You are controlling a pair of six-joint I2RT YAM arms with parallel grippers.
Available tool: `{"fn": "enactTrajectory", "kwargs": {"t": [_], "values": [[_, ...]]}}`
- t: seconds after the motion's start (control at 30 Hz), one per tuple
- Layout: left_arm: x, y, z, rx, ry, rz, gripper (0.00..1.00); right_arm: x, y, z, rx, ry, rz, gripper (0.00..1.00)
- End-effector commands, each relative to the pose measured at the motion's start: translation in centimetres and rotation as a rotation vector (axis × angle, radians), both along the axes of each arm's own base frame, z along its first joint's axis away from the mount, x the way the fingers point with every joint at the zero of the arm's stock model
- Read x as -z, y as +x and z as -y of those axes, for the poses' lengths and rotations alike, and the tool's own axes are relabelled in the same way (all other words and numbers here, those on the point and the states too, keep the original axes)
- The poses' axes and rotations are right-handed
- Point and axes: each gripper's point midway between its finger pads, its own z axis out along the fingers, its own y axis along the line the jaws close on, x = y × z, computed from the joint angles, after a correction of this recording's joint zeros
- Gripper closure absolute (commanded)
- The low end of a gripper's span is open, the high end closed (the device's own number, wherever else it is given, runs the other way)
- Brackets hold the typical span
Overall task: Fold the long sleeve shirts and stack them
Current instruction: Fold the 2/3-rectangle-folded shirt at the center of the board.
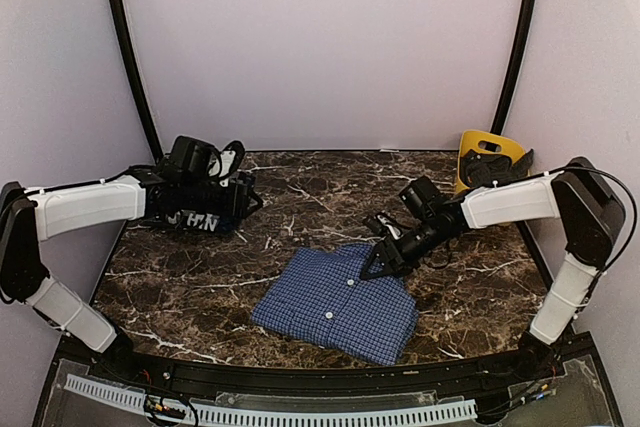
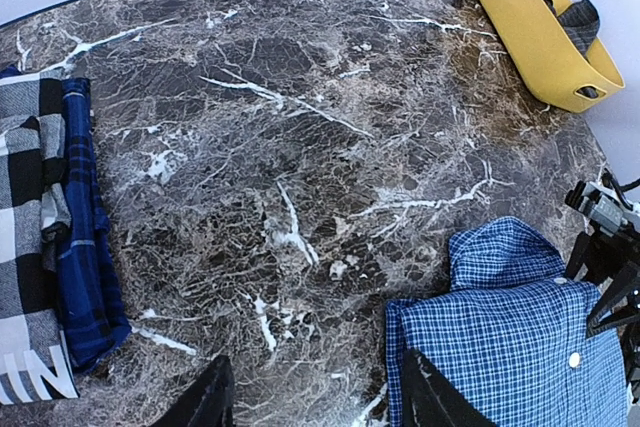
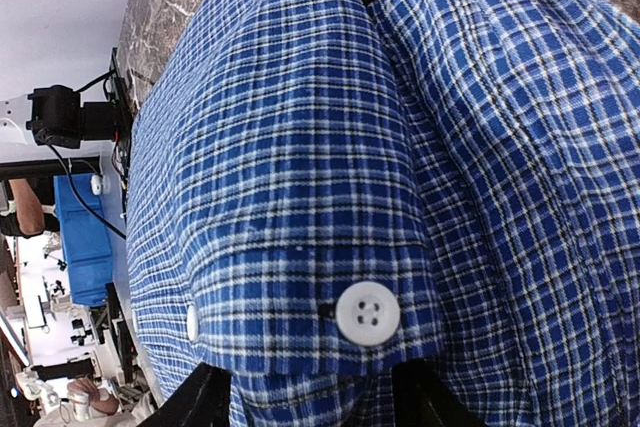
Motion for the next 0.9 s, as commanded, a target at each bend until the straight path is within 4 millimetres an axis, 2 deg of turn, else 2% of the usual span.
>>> {"fn": "enactTrajectory", "kwargs": {"t": [0.0, 0.07, 0.17, 0.23, 0.37, 0.43, 0.6, 0.73, 0.8, 0.87], "values": [[-1.8, -0.5, 0.7, 0.032, -0.088, 0.046, 0.45, -0.3, -0.2, 1.4, 0.006, -0.035, 0.041, 0.47], [-1.7, -0.9, 0.9, 0.045, -0.109, 0.045, 0.45, 0.3, 0.1, 2.2, 0.027, -0.067, 0.046, 0.50], [-2.4, -1.4, 1.8, 0.083, -0.170, 0.081, 0.45, 0.7, 0.0, 3.0, 0.038, -0.073, 0.029, 0.64], [-2.3, -2.1, 2.4, 0.110, -0.192, 0.087, 0.45, 0.3, -0.4, 2.9, 0.032, -0.045, 0.021, 0.70], [-1.6, -3.2, 3.4, 0.146, -0.186, 0.085, 0.45, -0.6, -1.7, 3.1, 0.024, -0.004, 0.005, 0.56], [-1.4, -3.4, 3.8, 0.150, -0.177, 0.089, 0.45, -0.5, -2.2, 3.6, 0.035, -0.015, 0.006, 0.51], [-1.1, -3.7, 4.5, 0.164, -0.181, 0.091, 0.45, 0.6, -3.6, 4.1, 0.032, 0.002, -0.038, 0.49], [-1.0, -3.7, 4.9, 0.170, -0.175, 0.083, 0.45, 1.1, -4.3, 4.4, 0.034, 0.010, -0.054, 0.60], [-0.9, -3.8, 5.1, 0.176, -0.172, 0.082, 0.45, 1.1, -4.5, 4.6, 0.038, 0.007, -0.054, 0.74], [-0.9, -4.0, 5.4, 0.186, -0.172, 0.085, 0.44, 0.6, -4.4, 4.7, 0.046, 0.008, -0.041, 0.82]]}}
